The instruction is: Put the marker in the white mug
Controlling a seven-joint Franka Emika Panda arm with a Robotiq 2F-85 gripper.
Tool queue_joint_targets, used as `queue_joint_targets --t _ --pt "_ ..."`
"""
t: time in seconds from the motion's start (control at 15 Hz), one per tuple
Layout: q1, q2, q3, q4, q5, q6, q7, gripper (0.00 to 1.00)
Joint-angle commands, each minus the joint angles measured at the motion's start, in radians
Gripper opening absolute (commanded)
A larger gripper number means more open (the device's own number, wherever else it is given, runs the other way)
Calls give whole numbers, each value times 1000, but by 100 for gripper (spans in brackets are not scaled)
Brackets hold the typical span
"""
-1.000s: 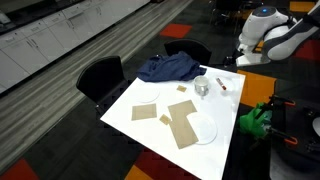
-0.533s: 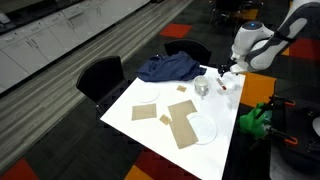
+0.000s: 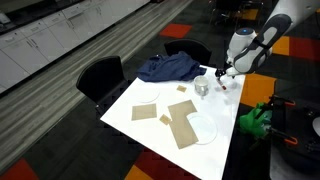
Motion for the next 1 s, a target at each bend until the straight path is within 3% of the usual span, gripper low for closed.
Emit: queue_joint_targets --t 0.0,0.2,0.4,0.47,0.87,0.93 --pt "10 52 -9 58 84 -3 -89 100" --pt "24 89 -18 93 120 -10 -127 98" --pt "34 117 -22 120 141 -15 -144 87" --pt "35 125 -21 128 144 -16 -146 90" --pt "15 165 -16 146 162 -11 -173 80" --pt "11 171 -15 146 164 -11 -177 60"
